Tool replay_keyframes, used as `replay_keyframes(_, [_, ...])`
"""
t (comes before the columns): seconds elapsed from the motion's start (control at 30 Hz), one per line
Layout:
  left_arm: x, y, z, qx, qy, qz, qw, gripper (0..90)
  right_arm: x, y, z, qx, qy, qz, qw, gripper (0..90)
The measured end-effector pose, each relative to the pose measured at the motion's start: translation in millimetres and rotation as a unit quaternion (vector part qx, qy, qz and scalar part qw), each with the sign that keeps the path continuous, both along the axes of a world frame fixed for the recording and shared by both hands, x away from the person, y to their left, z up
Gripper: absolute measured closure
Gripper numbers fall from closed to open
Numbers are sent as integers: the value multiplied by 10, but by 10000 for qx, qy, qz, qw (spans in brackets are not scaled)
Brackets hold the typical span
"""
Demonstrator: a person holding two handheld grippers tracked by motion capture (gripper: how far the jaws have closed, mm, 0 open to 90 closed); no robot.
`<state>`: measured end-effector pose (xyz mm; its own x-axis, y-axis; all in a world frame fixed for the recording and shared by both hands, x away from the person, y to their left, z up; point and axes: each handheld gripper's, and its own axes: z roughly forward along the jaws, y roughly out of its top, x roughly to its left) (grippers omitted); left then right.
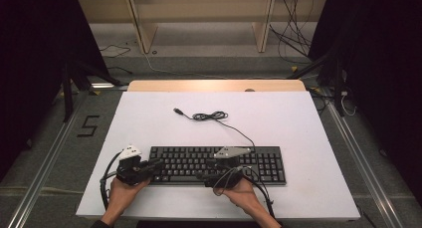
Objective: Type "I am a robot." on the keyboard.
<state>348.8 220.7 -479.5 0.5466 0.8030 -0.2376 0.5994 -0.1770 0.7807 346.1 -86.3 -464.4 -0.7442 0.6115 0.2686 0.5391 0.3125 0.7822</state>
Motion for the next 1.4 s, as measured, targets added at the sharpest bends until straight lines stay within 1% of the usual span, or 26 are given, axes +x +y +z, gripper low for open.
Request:
replay_keyframes(0.17, [24, -18, -31, 135, 83, -22, 9999, 827, 1, -4, 4, -6, -6, -29, 10000, 352])
replay_keyframes(0.3, [35, -15, -40, 152, 98, 12, 9998, 852, 1, -4, 5, 0, -21, -41, 10000, 348])
replay_keyframes(0.57, [46, -12, -54, 217, 152, 19, 9996, 871, -9, -7, 15, 14, -46, -39, 10000, 347])
replay_keyframes(0.87, [50, -14, -60, 243, 164, 8, 9996, 887, -22, -15, 22, 14, -52, -22, 10000, 347])
replay_keyframes(0.93, [58, -23, -76, 263, 222, 26, 9994, 888, -23, -12, 18, 8, -50, -15, 10000, 347])
replay_keyframes(0.97, [59, -24, -86, 219, 220, 25, 9995, 889, -24, -8, 17, 2, -46, -4, 10000, 347])
replay_keyframes(1.0, [62, -21, -82, 226, 248, 22, 9994, 889, -25, -5, 15, -5, -46, 6, 10000, 347])
replay_keyframes(1.2, [60, -30, -82, 246, 258, -5, 9994, 890, -28, 0, 13, -7, -53, 11, 10000, 347])
replay_keyframes(1.3, [57, -27, -76, 221, 224, -5, 9995, 889, -28, -2, 17, 2, -52, 6, 10000, 347])
replay_keyframes(1.37, [54, -17, -61, 181, 214, -18, 9996, 871, -28, -4, 18, 9, -61, 4, 10000, 347])
replay_keyframes(1.4, [47, -16, -47, 125, 190, 12, 9997, 856, -28, -5, 19, 12, -61, 2, 10000, 347])
